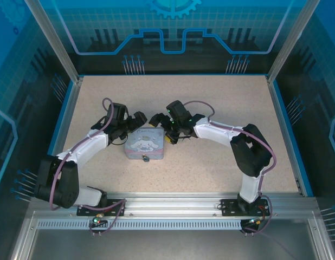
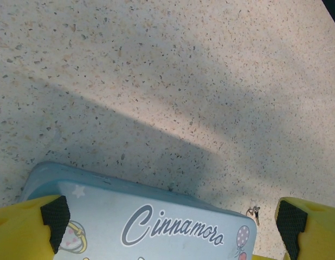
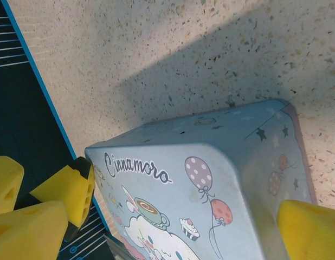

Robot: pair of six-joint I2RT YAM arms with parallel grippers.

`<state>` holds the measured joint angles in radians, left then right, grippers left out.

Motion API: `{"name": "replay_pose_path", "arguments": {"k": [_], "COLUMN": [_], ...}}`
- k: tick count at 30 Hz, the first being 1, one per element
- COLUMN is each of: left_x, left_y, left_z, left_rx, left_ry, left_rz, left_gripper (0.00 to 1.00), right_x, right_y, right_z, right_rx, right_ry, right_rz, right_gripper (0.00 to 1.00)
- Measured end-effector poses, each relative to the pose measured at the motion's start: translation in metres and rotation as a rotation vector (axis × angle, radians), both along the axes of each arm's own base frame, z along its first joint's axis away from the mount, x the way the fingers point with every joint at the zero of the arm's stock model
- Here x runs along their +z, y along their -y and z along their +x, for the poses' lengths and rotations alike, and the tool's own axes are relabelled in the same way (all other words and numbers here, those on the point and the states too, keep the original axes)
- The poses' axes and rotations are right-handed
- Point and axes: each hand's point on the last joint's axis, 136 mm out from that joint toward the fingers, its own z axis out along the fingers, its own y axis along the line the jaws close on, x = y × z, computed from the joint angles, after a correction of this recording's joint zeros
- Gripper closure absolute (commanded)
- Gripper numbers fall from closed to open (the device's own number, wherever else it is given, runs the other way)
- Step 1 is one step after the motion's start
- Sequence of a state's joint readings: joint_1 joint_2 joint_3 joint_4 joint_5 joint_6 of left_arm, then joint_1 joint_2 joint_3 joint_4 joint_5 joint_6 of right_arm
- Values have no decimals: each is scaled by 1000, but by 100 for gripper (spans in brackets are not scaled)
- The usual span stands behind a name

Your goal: Unlock the padlock with the key

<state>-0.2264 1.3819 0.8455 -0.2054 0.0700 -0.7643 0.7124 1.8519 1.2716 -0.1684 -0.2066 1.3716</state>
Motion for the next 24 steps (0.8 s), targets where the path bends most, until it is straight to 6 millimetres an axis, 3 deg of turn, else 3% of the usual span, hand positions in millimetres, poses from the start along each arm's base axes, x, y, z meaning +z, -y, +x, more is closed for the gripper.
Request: {"name": "replay_pose_path", "arguments": {"k": [3,11,14,20,24], "left_x": [7,33,24,-18,-27], "left_y": [-5,-43,-47,-45,-40], "left_z": [2,-9,-19,-50,-56], "left_rx": [9,68,74,57,52], "left_ry": [6,53,36,-68,-91], "left_rz": [5,36,38,25,-4], "left_gripper": [1,1,1,1,1], "right_x": [-4,-7,-5,-1,-2], "right_y": [4,16,19,10,7], "right_z": [0,-5,-10,-23,-29], "right_rx": [-1,7,12,43,58], "right_ry": [2,5,8,13,1], "right_rz": [-25,-71,-77,-78,-83], "right_gripper": [0,0,0,0,0]}}
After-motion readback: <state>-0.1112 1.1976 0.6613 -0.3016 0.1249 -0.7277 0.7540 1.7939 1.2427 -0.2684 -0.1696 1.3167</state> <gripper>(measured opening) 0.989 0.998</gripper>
